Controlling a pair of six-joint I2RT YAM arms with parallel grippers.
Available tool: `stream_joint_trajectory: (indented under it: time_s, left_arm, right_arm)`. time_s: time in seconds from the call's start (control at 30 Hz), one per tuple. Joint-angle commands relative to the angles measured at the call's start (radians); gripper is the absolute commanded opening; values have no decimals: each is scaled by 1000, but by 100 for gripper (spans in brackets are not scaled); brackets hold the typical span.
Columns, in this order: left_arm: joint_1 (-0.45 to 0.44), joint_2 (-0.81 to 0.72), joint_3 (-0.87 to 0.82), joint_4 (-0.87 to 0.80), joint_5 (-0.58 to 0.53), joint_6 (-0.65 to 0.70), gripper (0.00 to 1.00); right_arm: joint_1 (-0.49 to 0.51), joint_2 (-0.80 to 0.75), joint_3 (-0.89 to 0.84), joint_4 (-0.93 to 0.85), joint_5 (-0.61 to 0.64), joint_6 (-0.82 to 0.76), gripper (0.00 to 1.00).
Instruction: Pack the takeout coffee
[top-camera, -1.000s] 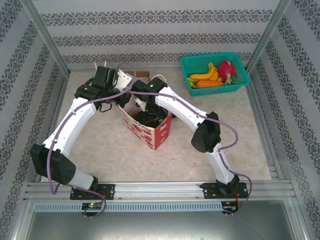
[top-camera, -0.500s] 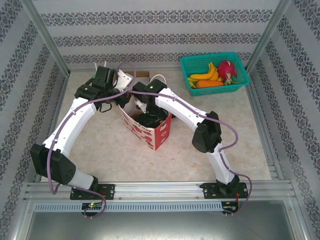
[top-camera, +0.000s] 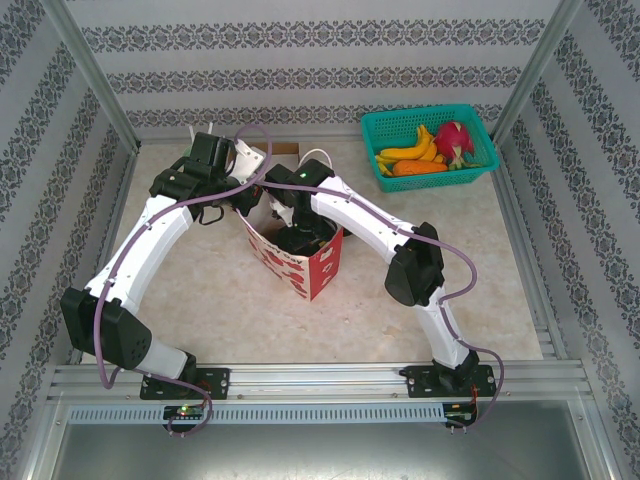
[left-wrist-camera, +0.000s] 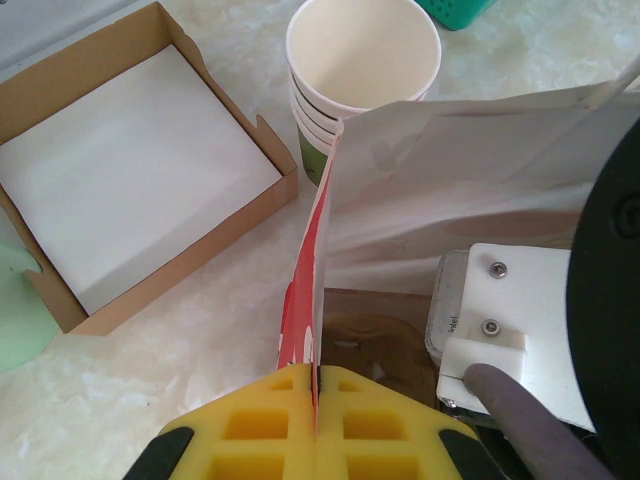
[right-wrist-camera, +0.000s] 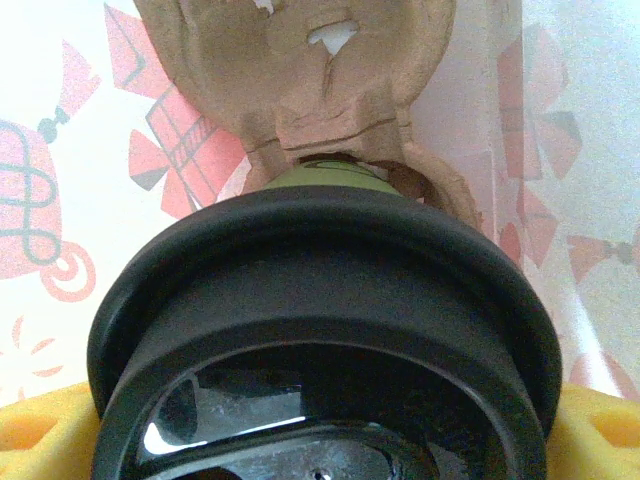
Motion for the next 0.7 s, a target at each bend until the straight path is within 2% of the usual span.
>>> stream_joint_trajectory:
  time_s: [0.0, 0.67]
  left_arm:
    - [-2, -27, -5, 39, 3, 0, 0]
    - [-3, -34, -10, 40, -21, 4, 0]
  right_arm:
    - [-4, -4, -31, -19, 70, 1, 48]
    - [-5, -19, -10, -90, 86, 25, 48]
